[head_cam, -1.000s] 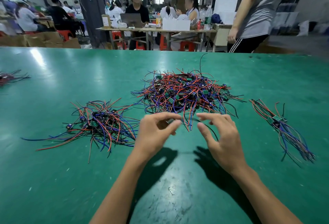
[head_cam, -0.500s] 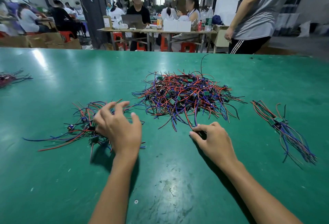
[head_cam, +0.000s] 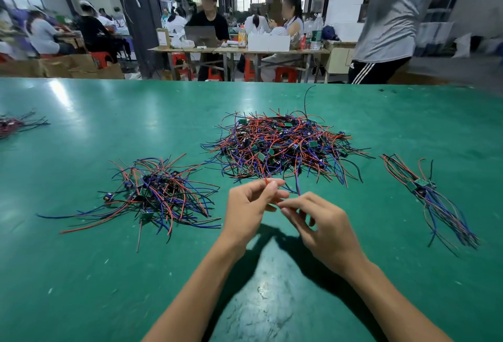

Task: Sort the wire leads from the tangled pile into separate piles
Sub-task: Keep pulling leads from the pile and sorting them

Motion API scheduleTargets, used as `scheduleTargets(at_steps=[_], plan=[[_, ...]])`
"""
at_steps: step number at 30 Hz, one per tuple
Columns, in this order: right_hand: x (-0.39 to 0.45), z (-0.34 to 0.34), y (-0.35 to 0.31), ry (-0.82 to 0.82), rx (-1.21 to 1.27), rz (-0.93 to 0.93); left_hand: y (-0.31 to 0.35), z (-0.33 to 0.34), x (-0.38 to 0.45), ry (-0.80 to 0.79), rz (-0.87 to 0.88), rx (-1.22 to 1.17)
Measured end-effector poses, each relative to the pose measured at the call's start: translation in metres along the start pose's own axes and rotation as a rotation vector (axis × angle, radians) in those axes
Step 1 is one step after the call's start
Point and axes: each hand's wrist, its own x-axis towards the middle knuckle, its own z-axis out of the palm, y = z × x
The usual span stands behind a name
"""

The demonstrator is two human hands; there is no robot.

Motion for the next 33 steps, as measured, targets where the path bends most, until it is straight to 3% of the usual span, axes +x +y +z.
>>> scheduleTargets(at_steps=[3,6,10,12,15,18,20,22,24,27,29,33], plan=[[0.001,0.005,-0.001,0.024,0.039,0.059,0.006,-0.01,0.002,0.061,0.044,-0.026],[0.003,0.005,0.008,0.147,-0.139,0.224,0.012,-0.025,0.01,0.227,0.099,0.016],[0.011,0.009,0.033,-0.082,-0.4,0.534,0.011,-0.073,0.015,0.817,0.199,0.497],[0.013,0.011,0.039,-0.122,-0.446,0.534,0.005,-0.094,0.014,0.936,0.105,0.647],[0.01,0.01,0.038,-0.074,-0.472,0.521,0.002,-0.099,0.013,0.967,0.038,0.854],[0.01,0.001,0.034,0.151,-0.3,0.541,0.007,-0.077,0.013,0.862,0.251,0.853],[0.01,-0.007,0.025,0.289,-0.221,0.364,0.008,-0.052,0.011,0.625,0.29,0.622],[0.007,-0.008,0.013,0.304,-0.18,0.092,0.013,-0.023,0.008,0.319,0.046,0.241],[0.003,-0.002,-0.003,0.208,-0.146,-0.14,0.013,-0.005,0.007,0.087,-0.205,-0.093],[-0.001,0.009,-0.02,0.028,-0.095,-0.306,0.006,-0.004,0.006,-0.017,-0.309,-0.286],[-0.004,0.011,-0.025,-0.079,0.067,-0.206,0.003,-0.013,0.007,-0.022,-0.335,-0.338],[0.0,0.007,-0.016,-0.149,0.188,0.373,0.006,-0.021,0.009,-0.13,-0.369,-0.337]])
